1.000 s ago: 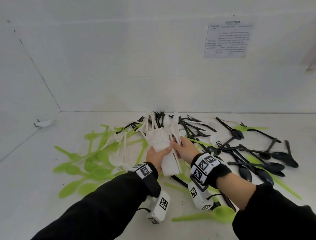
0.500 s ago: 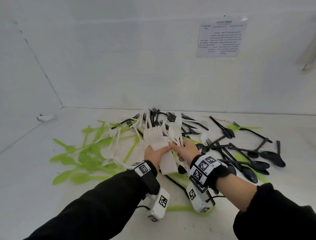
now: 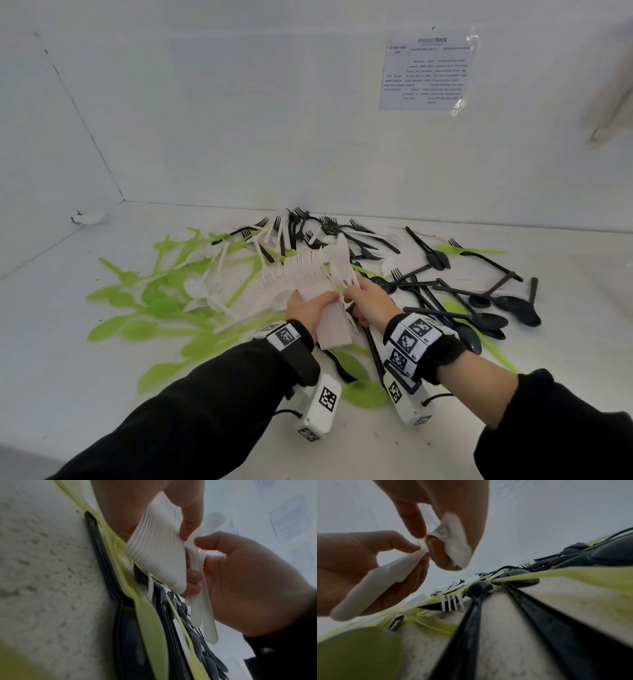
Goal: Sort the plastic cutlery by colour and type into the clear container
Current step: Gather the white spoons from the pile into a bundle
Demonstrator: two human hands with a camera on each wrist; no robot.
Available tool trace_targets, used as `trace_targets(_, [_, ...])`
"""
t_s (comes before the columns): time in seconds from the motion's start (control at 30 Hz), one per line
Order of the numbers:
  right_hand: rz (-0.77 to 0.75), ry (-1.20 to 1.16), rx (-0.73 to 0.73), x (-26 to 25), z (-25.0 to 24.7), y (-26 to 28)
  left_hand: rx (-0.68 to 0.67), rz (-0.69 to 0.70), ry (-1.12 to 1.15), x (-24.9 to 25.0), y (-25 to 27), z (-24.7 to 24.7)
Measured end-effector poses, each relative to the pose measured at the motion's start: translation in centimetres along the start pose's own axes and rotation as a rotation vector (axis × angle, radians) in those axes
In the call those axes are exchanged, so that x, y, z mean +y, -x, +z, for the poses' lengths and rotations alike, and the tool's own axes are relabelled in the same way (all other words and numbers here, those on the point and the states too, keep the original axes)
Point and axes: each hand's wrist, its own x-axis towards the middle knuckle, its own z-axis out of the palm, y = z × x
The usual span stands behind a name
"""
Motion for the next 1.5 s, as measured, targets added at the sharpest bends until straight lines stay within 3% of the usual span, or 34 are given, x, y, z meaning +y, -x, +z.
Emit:
trace_targets(0.1, [0.037, -0.057, 0.016, -0.2, -0.4, 0.1, 0.008, -0.022, -0.022, -0.4, 0.4, 0.6])
trace_targets(0.27, [-0.073, 0.061, 0.099, 0.8, -0.6, -0.1, -0.038, 0.004, -0.056, -1.1, 1.0, 1.3])
trace_targets(0.43, [-0.11, 0.031, 0.176, 0.9, -0.6, 0.3, -0.088, 0.014, -0.043, -0.9, 1.1, 1.4])
trace_targets(0.8, [-0.02, -0.047, 0.104, 0.0, 0.3, 0.6, -0.149, -0.033, -0.02, -0.2, 1.1, 1.2])
trace_targets(1.03, [-0.006, -0.032, 0.305, -0.4, -0.1, 1.5, -0.091, -0.037, -0.054, -0.1, 1.2, 1.4])
trace_targets(1.2, [-0.018, 0.051, 0.237, -0.6, 0.2, 2.1, -0.138, -0.054, 0.016, 0.2, 1.5, 1.3])
trace_targets(1.33, [0.048, -0.019, 0.186, -0.8, 0.7, 1.8, -0.157, -0.048, 0.009, 0.2, 1.6, 1.3])
trace_targets(1.5, [0.034, -0.01, 0.277, -0.5, 0.8, 2.1, -0.148, -0.018, -0.101, 0.0, 1.8, 1.5])
